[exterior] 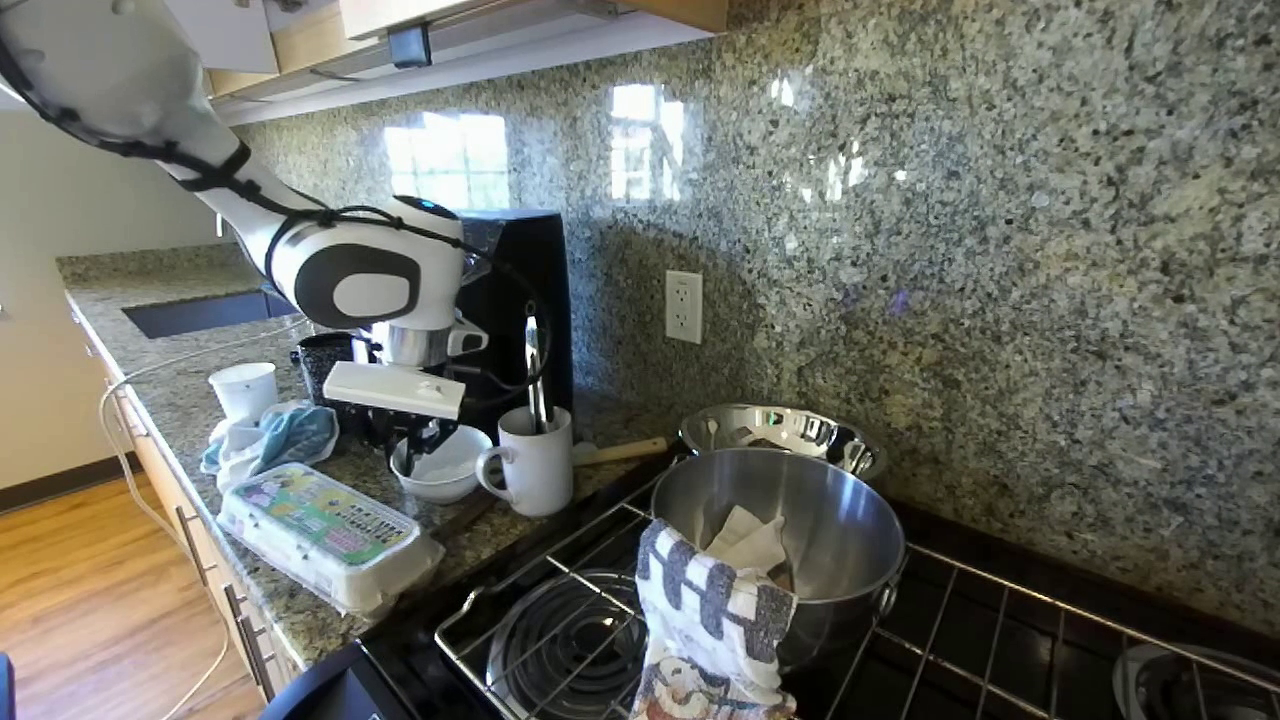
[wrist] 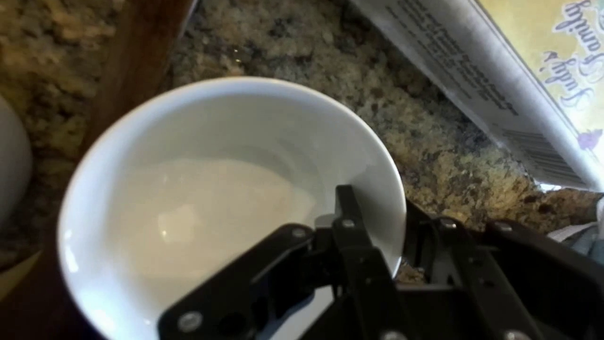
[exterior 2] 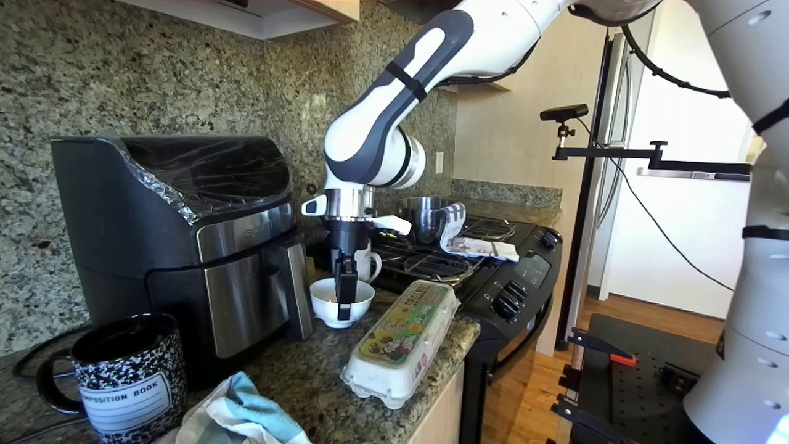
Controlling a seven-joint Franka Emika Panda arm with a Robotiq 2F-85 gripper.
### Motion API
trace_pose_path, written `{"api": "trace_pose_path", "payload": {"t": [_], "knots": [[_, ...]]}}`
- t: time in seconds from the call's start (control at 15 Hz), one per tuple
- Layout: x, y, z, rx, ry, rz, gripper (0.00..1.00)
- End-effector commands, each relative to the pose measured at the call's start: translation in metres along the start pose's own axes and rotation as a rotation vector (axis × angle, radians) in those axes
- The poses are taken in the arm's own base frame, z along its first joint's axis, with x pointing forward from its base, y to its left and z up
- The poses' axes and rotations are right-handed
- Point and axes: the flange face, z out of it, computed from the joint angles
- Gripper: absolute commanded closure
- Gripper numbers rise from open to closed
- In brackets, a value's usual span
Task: Pick the bowl on the counter and put it on the stove
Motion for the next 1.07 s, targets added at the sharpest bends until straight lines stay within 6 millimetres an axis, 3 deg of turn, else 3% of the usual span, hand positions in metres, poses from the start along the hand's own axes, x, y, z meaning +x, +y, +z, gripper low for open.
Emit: {"api": "trace_pose_path", "payload": {"t": [0.0, 1.0], "knots": [[-0.0021, -0.0016, -0.0046, -0.014, 0.006, -0.012, 0.98], [-0.0035, -0.0022, -0.0059, -0.011, 0.003, -0.007, 0.95]]}}
